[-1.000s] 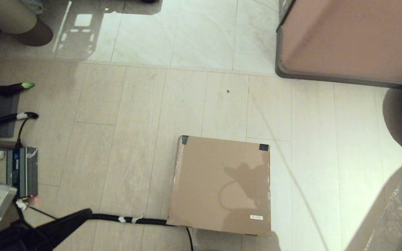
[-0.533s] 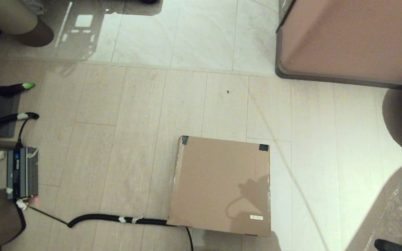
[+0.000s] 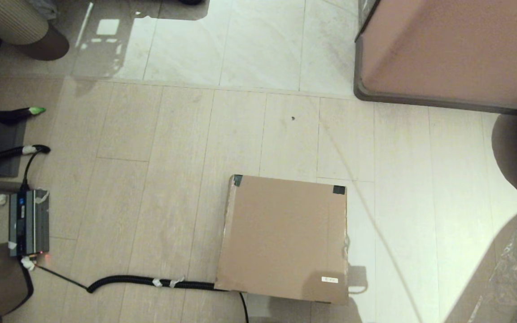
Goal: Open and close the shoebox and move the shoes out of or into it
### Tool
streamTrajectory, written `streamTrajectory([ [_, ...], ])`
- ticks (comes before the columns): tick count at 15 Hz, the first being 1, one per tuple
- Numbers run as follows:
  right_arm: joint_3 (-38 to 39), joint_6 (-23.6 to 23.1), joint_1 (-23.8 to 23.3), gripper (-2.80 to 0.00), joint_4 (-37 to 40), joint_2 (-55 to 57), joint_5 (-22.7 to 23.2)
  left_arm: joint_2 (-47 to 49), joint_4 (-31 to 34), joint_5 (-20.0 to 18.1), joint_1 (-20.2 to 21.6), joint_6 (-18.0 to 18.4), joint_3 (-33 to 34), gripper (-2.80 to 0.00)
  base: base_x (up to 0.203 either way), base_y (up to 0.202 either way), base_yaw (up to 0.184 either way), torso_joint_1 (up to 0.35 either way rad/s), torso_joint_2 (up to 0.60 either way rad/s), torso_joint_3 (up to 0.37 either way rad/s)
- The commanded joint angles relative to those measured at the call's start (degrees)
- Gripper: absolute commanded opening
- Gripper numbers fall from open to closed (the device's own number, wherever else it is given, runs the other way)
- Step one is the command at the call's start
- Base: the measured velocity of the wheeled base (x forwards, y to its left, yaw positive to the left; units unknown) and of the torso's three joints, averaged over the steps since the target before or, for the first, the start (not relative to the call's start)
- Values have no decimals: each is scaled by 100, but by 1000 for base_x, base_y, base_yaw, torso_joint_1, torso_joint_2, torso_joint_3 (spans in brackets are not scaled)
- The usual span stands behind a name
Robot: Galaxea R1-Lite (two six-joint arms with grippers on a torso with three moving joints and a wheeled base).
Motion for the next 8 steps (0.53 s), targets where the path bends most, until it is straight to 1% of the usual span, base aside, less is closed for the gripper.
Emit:
streamTrajectory([
  [1,75,-719,97,-280,-532,105,135,-42,22,2,-10,-77,6,-280,0,0,0,0,0,0],
  [2,131,-591,108,-280,-851,96,548,-158,22,-1,-4,-79,6,-280,0,0,0,0,0,0],
  [3,149,-375,116,-280,-849,6,669,-340,22,-5,-2,-74,6,-280,0,0,0,0,0,0],
  [5,93,-224,147,-280,-408,-639,1008,-776,17,-14,7,-48,8,-280,0,0,0,0,0,0],
  [6,9,-69,168,-280,-109,-1013,1162,-875,-41,-9,15,109,30,-280,0,0,0,0,0,0],
  [7,-44,21,172,-280,53,-1364,1154,-875,-48,-8,16,205,39,-280,0,0,0,0,0,0],
  [8,-68,53,173,-280,131,-1752,1006,-875,-48,10,16,267,32,-280,0,0,0,0,0,0],
])
